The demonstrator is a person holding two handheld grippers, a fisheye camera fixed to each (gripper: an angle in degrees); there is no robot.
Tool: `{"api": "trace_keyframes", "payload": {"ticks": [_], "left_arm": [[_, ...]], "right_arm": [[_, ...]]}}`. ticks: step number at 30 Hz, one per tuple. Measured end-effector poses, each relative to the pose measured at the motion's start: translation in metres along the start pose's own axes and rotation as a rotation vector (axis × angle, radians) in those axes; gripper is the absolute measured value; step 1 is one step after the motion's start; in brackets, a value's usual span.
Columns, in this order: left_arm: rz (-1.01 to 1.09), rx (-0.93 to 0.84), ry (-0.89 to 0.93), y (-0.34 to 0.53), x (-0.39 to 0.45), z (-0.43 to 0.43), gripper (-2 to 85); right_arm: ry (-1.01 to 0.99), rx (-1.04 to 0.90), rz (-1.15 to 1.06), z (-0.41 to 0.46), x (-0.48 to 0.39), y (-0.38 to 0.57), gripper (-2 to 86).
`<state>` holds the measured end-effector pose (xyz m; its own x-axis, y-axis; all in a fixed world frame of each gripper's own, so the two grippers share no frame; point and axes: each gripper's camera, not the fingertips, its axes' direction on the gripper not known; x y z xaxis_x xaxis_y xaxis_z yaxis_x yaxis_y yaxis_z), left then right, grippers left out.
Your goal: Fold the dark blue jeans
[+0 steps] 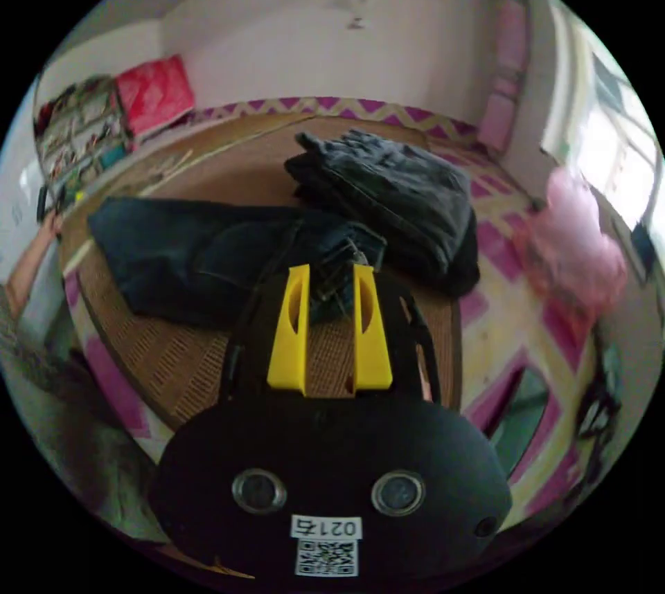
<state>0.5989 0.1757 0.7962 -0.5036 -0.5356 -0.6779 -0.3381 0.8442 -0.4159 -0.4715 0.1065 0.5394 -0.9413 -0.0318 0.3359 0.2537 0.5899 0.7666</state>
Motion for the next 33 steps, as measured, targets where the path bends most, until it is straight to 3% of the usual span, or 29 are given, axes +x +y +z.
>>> {"api": "trace_keyframes", "payload": {"ticks": [8, 10, 13, 19, 23, 27, 33], "left_arm": [[0.111, -0.127, 0.041, -0.059, 0.035, 0.091, 6.7], [0.136, -0.139, 0.045, -0.069, 0.043, 0.108, 6.6], [0.192, -0.179, 0.052, -0.077, 0.053, 0.133, 6.8], [0.383, -0.305, 0.085, -0.09, 0.083, 0.184, 9.1], [0.454, -0.407, 0.102, -0.095, 0.089, 0.201, 10.4], [0.481, -0.439, 0.122, -0.093, 0.083, 0.196, 10.8], [0.514, -0.493, 0.115, -0.073, 0.081, 0.184, 9.9]], "right_arm": [[-0.068, -0.055, 0.05, -0.032, 0.018, -0.076, 1.7], [0.005, 0.038, 0.105, -0.058, 0.02, -0.081, 1.2], [-0.042, 0.153, 0.042, -0.071, 0.01, -0.099, 4.4], [-0.109, -0.247, -0.477, 0.066, -0.078, -0.163, 9.8], [-0.121, -0.34, -0.535, 0.115, -0.081, -0.194, 11.2], [-0.297, -0.436, -0.498, 0.144, -0.061, -0.218, 12.2], [-0.296, -0.386, -0.542, 0.132, -0.07, -0.224, 8.0]]}}
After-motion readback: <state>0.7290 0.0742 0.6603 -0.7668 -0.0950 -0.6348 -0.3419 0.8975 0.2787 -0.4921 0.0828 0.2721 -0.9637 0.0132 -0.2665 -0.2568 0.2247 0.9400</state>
